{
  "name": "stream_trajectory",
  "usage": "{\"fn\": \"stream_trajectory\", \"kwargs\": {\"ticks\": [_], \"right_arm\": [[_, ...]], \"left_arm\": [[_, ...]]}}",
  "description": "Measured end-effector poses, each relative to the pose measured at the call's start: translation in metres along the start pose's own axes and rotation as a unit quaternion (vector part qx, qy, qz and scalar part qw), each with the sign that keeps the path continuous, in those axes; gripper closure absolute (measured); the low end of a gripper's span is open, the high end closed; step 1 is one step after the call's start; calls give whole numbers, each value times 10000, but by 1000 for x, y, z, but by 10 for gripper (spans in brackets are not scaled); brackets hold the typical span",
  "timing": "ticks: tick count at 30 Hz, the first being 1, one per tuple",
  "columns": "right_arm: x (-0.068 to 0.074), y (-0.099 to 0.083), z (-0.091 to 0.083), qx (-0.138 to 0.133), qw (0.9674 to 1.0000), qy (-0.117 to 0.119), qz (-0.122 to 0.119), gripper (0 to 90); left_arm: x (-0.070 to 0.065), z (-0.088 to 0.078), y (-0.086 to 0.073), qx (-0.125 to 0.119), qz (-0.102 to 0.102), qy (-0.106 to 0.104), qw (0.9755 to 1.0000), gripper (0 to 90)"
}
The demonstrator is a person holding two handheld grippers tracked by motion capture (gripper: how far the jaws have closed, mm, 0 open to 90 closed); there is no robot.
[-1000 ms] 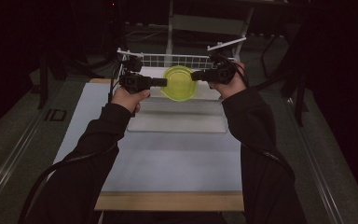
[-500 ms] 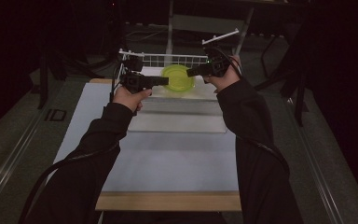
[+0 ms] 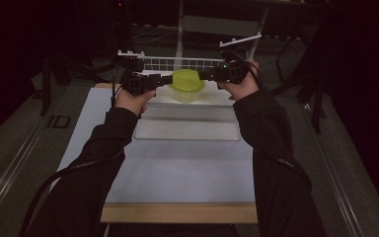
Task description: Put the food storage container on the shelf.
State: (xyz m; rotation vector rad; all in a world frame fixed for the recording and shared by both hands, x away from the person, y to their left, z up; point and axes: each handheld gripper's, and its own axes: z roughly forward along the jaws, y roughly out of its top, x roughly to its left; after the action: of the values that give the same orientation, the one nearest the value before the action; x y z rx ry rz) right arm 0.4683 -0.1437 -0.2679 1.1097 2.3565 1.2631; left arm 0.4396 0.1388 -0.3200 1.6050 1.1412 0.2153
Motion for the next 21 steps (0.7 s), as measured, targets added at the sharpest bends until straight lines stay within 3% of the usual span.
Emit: {"fn": "stream_trajectory", "kwargs": {"ticks": [3, 5, 7, 8, 10, 11, 12, 13, 15, 16, 18, 19, 21], "right_arm": [[8, -11, -10, -173, 9997, 142, -62, 447], [14, -20, -15, -297, 9992, 209, -138, 488], [17, -25, -18, -358, 9989, 224, -189, 490], [26, -36, -23, -494, 9979, 284, -305, 585], [33, -44, -24, -493, 9973, 342, -420, 641], [37, -49, -24, -479, 9970, 405, -454, 723], [37, -49, -24, -479, 9970, 405, -454, 723], [46, -60, -19, -413, 9966, 439, -566, 807], [48, -63, -16, -395, 9965, 451, -579, 846], [51, -73, -7, -448, 9969, 373, -530, 898], [51, -76, -3, -437, 9970, 406, -484, 899], [53, -81, 8, -505, 9969, 407, -435, 900], [54, -83, 17, -464, 9971, 398, -457, 900]], "left_arm": [[-5, -14, -2, -204, 419, -144, 9988, 381], [-9, -24, -5, -389, 684, -225, 9966, 312], [-10, -30, -7, -501, 755, -268, 9955, 306], [-11, -39, -11, -677, 739, -476, 9938, 246], [-13, -43, -17, -795, 796, -527, 9923, 187], [-15, -46, -22, -837, 877, -499, 9914, 160], [-15, -46, -22, -837, 877, -499, 9914, 146], [-16, -49, -32, -965, 910, -567, 9895, 143], [-17, -49, -38, -956, 936, -605, 9892, 82], [-18, -50, -53, -1024, 978, -678, 9876, 68], [-19, -50, -60, -1009, 974, -707, 9876, 65], [-18, -50, -77, -1171, 903, -771, 9860, 22], [-17, -50, -93, -1173, 814, -955, 9851, 21]]}}
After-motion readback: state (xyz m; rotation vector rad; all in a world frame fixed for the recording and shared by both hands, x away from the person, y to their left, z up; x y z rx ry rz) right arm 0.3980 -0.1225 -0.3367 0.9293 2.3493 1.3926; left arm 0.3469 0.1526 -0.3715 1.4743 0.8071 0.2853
